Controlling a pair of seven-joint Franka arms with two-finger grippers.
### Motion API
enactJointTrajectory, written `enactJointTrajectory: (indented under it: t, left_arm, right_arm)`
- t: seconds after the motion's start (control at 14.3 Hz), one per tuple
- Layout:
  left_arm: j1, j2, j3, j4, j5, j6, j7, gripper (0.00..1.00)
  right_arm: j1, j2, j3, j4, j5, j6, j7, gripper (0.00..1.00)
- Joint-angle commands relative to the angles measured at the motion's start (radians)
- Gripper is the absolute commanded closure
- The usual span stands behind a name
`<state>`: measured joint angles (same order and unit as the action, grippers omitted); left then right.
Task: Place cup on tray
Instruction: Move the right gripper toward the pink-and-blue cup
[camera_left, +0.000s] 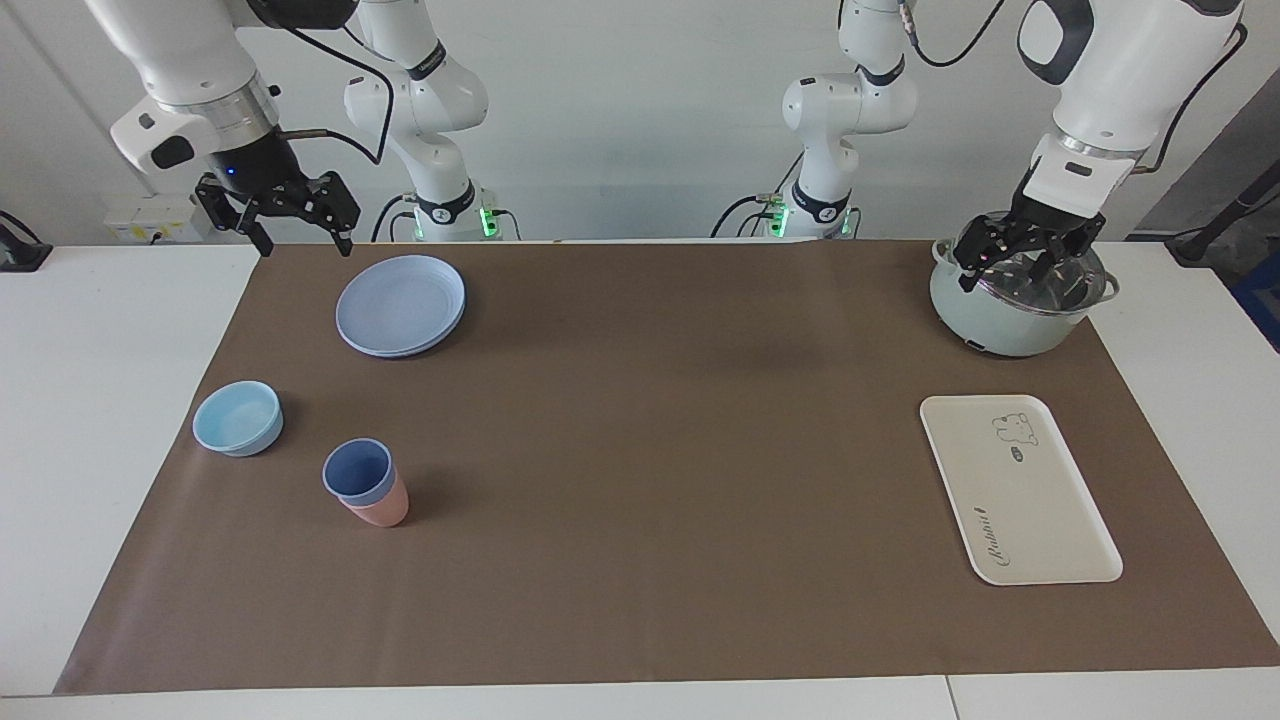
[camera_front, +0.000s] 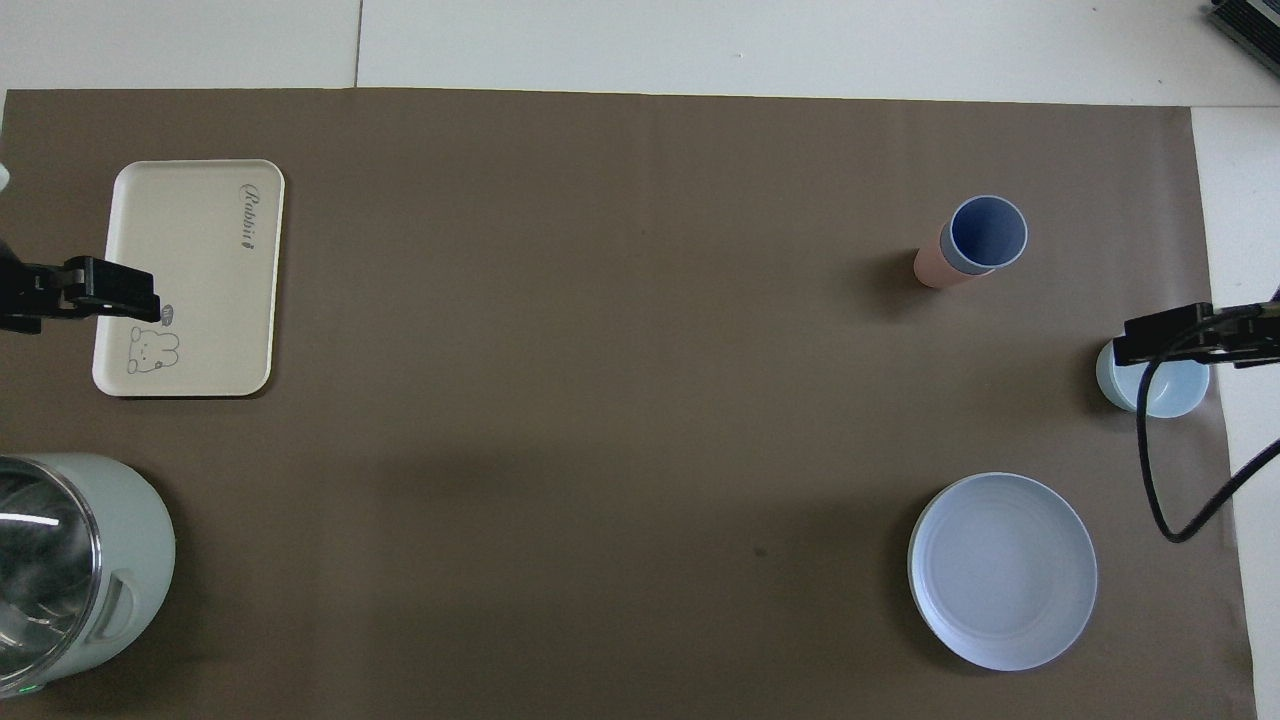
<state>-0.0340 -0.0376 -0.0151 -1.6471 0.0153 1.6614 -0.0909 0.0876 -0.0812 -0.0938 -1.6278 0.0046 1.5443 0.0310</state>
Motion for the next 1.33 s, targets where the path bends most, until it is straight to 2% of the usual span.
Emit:
enactJointTrajectory:
  t: [0.0, 0.35, 0.56, 0.7, 0.84, 0.98, 1.12, 1.26]
  left_arm:
    - [0.005, -0.022, -0.005, -0.028, 0.017, 0.003, 0.004, 0.0]
    - [-0.003, -0.022, -0.005, -0.026, 0.017, 0.009, 0.01, 0.0]
    - [0.008, -0.022, -0.003, -0.028, 0.017, 0.003, 0.01, 0.0]
    - [0.006, -0.022, -0.005, -0.028, 0.017, 0.003, 0.007, 0.0]
    - [0.006, -0.022, -0.005, -0.026, 0.017, 0.014, 0.01, 0.0]
    - [0.008, -0.022, -0.003, -0.028, 0.017, 0.001, 0.008, 0.0]
    - [0.008, -0.022, -0.003, -0.028, 0.017, 0.009, 0.01, 0.0]
    - [0.006, -0.022, -0.005, -0.028, 0.017, 0.005, 0.01, 0.0]
  right_arm:
    - [-0.009, -0.017, 0.002, -0.052, 0.002, 0.061, -0.009, 0.0]
    - [-0.087, -0.032, -0.001, -0.135, 0.021, 0.222, -0.435, 0.0]
    - [-0.175, -0.019, -0.004, -0.197, 0.132, 0.342, -0.719, 0.0]
    - [-0.187, 0.007, -0.004, -0.211, 0.184, 0.407, -0.818, 0.0]
    - [-0.196, 0.049, -0.004, -0.211, 0.257, 0.456, -0.896, 0.0]
    - [-0.233, 0.115, -0.004, -0.204, 0.361, 0.488, -1.082, 0.0]
    - [-0.282, 0.19, -0.004, -0.201, 0.525, 0.514, -1.286, 0.0]
    - [-0.298, 0.239, -0.004, -0.192, 0.598, 0.525, -1.388, 0.0]
